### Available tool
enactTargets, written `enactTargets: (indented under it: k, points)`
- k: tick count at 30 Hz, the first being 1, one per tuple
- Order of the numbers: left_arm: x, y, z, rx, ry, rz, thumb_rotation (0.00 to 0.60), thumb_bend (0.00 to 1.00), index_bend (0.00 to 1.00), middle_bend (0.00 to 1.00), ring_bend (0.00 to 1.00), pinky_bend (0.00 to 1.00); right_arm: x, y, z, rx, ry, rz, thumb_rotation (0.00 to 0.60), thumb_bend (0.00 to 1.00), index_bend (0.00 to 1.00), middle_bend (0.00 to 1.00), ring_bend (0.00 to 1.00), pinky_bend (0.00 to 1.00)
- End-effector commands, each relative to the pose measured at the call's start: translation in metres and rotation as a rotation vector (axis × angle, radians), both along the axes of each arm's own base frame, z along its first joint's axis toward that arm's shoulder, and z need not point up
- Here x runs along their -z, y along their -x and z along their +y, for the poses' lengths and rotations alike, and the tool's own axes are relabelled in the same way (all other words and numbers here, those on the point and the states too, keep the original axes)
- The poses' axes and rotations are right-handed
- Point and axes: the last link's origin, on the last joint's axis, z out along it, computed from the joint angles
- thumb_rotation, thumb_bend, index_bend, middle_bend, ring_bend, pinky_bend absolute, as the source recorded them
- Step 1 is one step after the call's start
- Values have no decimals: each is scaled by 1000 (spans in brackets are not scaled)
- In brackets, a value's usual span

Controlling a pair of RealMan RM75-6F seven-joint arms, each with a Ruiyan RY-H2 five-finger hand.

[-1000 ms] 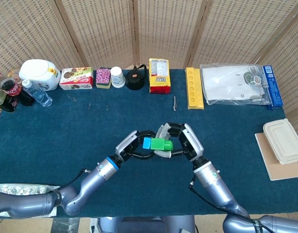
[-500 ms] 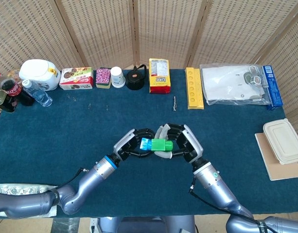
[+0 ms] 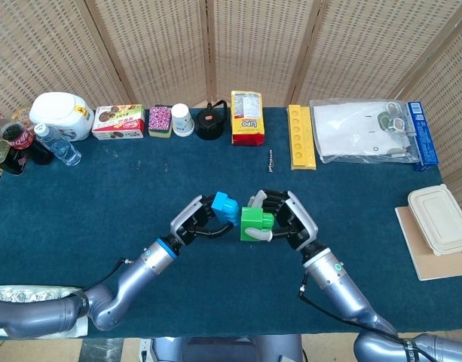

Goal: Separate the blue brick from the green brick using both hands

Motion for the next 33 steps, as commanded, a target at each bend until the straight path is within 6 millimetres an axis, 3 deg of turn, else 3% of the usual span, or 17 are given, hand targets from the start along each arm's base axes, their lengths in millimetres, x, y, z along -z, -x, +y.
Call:
enactTargets:
  k: [1, 11, 22, 33]
  points:
    - [-3, 5, -1, 2, -11, 14, 600, 407, 757, 573, 386, 302, -3, 3, -3, -3, 10, 16, 600, 107, 750, 675, 703, 650]
    - [-31, 36, -6, 14, -97, 115, 600, 406, 758, 573, 386, 306, -17, 23, -16, -14, 52, 111, 600, 104, 750, 672, 685, 633]
    - [-65, 77, -9, 25, -273, 395, 600, 409, 757, 573, 386, 308, -16, 46, -21, -85, 97, 339, 600, 104, 743, 658, 650, 601]
    - [-89, 101, -16, 56, -492, 694, 600, 407, 757, 573, 385, 288, -2, 76, -24, -264, 233, 792, 600, 104, 715, 623, 576, 525]
